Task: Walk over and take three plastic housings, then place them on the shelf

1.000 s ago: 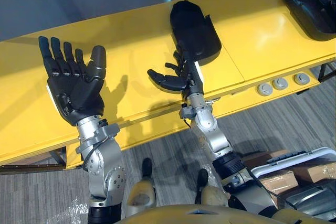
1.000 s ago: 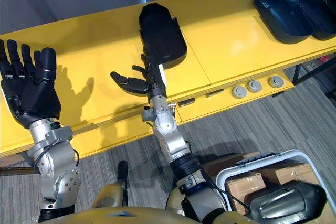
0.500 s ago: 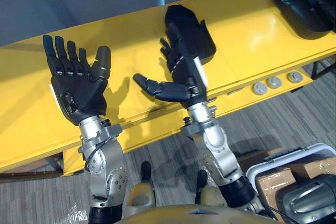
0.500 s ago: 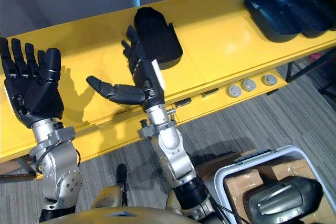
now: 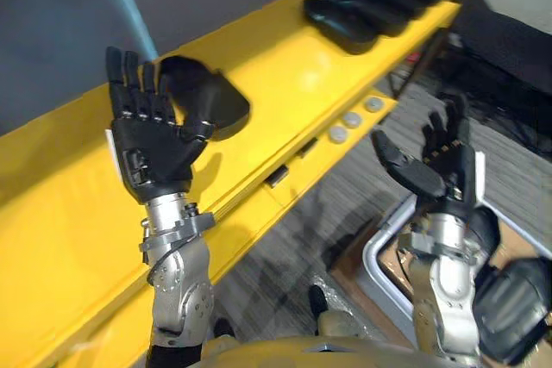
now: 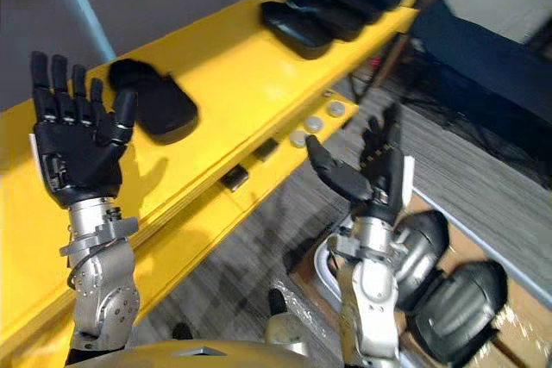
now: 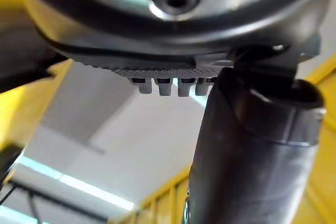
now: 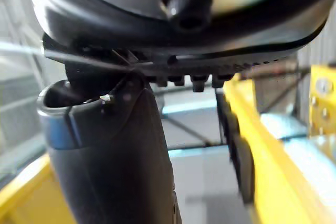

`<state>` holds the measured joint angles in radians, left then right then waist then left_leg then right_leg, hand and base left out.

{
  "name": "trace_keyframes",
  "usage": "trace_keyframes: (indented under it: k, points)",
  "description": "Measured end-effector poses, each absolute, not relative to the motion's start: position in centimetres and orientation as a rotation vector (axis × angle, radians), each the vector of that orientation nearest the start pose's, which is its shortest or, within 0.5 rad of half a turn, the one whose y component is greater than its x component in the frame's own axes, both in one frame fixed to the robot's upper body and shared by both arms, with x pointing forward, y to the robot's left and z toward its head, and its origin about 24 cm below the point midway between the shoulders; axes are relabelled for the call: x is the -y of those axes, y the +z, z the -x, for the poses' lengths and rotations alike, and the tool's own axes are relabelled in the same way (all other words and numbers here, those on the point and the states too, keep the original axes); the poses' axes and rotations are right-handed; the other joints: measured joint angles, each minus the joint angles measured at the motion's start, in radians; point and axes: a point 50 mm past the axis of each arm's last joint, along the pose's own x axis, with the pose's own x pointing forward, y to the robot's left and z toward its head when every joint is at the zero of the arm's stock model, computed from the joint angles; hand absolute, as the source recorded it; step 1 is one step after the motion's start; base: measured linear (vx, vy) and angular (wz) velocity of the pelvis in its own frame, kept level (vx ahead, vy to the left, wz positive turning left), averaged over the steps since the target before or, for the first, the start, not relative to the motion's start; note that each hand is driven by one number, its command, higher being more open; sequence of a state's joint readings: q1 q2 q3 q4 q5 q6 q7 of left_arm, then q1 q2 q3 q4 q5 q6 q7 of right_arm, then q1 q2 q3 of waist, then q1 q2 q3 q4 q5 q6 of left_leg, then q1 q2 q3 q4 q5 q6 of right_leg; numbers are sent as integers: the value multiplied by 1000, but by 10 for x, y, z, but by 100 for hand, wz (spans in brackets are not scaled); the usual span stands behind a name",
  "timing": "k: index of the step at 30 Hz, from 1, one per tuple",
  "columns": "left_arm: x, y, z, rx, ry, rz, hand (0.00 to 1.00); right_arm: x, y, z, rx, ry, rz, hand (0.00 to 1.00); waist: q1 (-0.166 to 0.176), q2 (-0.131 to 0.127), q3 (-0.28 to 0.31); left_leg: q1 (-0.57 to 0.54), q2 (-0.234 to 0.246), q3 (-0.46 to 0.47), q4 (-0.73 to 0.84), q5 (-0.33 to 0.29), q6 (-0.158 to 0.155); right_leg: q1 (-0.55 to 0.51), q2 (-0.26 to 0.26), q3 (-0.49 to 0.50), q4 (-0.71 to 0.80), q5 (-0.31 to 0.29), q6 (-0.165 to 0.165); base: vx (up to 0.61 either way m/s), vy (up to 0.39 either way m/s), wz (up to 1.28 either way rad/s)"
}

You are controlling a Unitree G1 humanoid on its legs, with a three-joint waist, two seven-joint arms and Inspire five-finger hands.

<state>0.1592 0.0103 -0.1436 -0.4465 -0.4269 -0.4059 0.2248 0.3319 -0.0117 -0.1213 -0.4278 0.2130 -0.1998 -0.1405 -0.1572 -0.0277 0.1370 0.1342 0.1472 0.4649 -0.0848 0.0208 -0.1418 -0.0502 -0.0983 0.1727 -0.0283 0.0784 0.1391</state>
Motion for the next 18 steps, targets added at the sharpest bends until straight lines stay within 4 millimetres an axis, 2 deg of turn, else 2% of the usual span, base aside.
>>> trace_keyframes:
  k: [2, 4, 5, 7, 8, 10, 13, 15, 18]
  points:
    - [-145, 128, -203, 561, 134, 565, 100, 220, 84, -159, 278, -426, -110, 100, -49, 16, -13, 28, 8, 67, 0, -19, -15, -10, 22, 59, -11, 4, 5, 40, -24, -84]
    - [-140, 125, -205, 536, 132, 576, 100, 225, 80, -148, 252, -464, -98, 100, -77, 24, -18, 23, 21, 99, 34, -46, -20, -34, 44, 111, -9, 10, 5, 54, -42, -79]
    - [-139, 124, -205, 532, 136, 578, 100, 225, 79, -146, 247, -469, -98, 100, -77, 24, -18, 13, 25, 94, 61, -64, -18, -44, 51, 129, -8, 13, 3, 62, -70, -94]
    - [-139, 123, -204, 522, 164, 589, 100, 224, 79, -146, 252, -465, -98, 100, -64, 35, -21, -35, 38, -55, 163, -149, -4, -75, 80, 194, -3, 28, -3, 37, -49, -105]
    - [-141, 122, -204, 511, 201, 598, 100, 221, 81, -150, 267, -432, -101, 100, -54, 54, -21, -64, 41, -195, 231, -222, -1, -89, 104, 246, -3, 37, -2, 15, 19, -105]
    - [-142, 120, -204, 497, 232, 591, 100, 215, 83, -155, 285, -383, -116, 100, -49, 74, -23, -74, 36, -301, 287, -284, 1, -94, 124, 289, 8, 39, 3, 4, 99, -88]
    - [-141, 120, -203, 500, 239, 531, 100, 202, 83, -161, 301, -316, -143, 100, -30, 74, -24, -108, 18, -312, 353, -327, 19, -108, 111, 309, 13, 45, 13, -47, 164, -25]
    - [-141, 120, -203, 498, 229, 529, 100, 189, 81, -168, 295, -266, -175, 100, -2, 74, -23, -146, 0, -322, 399, -341, 32, -121, 90, 305, 14, 48, 20, -67, 118, 11]
    - [-137, 123, -202, 516, 183, 531, 100, 181, 74, -169, 254, -263, -233, 100, 30, 83, -12, -204, 0, -363, 491, -367, 39, -143, 89, 266, 59, 37, 29, -67, 99, 34]
